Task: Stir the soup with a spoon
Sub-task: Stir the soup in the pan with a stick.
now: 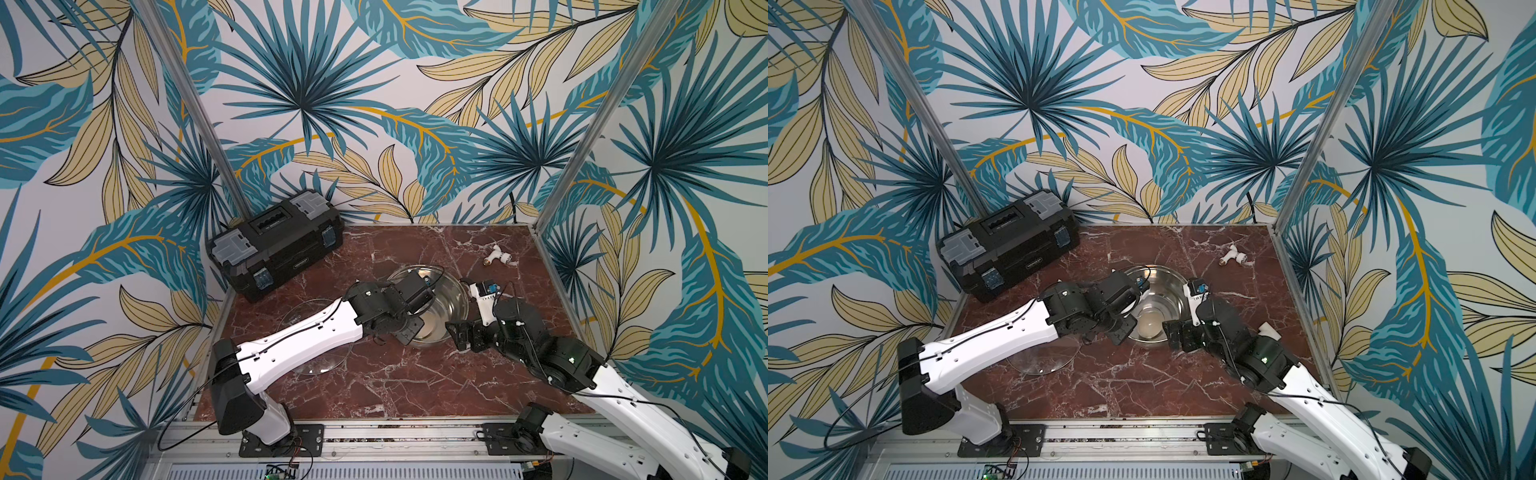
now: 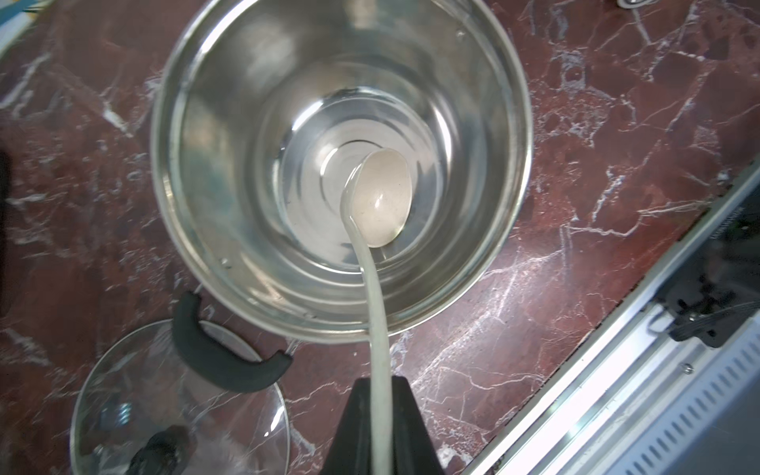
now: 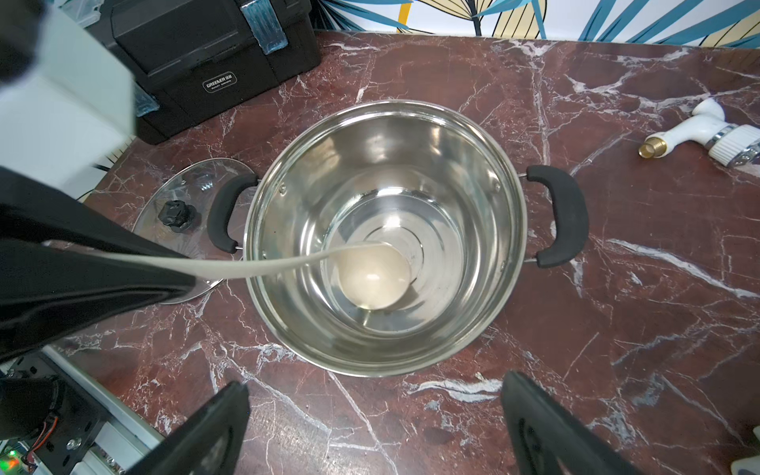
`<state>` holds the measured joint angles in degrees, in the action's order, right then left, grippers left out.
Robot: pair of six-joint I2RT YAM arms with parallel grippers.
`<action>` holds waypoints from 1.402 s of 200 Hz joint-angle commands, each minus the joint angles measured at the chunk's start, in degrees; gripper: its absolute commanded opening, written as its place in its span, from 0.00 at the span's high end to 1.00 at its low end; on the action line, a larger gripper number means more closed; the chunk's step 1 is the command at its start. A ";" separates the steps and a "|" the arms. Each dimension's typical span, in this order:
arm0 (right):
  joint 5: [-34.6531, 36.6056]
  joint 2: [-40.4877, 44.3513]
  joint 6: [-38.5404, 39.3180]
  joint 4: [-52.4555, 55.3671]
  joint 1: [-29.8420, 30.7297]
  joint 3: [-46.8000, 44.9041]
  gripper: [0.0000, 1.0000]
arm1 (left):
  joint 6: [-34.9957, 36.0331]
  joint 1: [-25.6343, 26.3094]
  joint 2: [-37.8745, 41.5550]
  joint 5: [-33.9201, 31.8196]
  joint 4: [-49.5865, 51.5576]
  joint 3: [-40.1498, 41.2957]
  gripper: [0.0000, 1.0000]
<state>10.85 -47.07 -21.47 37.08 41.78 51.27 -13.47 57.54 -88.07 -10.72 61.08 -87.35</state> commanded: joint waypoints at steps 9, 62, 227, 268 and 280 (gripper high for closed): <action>-0.52 -0.04 -0.15 -1.29 0.10 -0.64 0.00 | -0.65 -0.59 2.08 -10.20 5.10 -1.55 1.00; -0.56 0.57 -0.64 -1.22 0.07 -0.97 0.00 | 2.19 -0.54 -1.13 -14.47 -3.52 -1.77 1.00; 0.18 1.95 -0.53 -0.94 0.07 -1.69 0.00 | -3.87 0.38 4.38 3.28 -11.17 5.66 1.00; -0.56 0.77 -0.60 -2.01 0.14 -1.31 0.00 | -4.06 -0.24 6.25 -0.54 -4.44 6.15 1.00; -0.54 0.67 -0.64 -2.19 0.07 -1.30 0.01 | -4.11 -0.98 6.37 -2.37 -3.59 5.98 1.00</action>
<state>10.63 -46.28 -21.89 36.23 41.78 50.41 -16.71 57.49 -82.81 -9.21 53.30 -82.37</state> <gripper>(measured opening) 0.994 0.119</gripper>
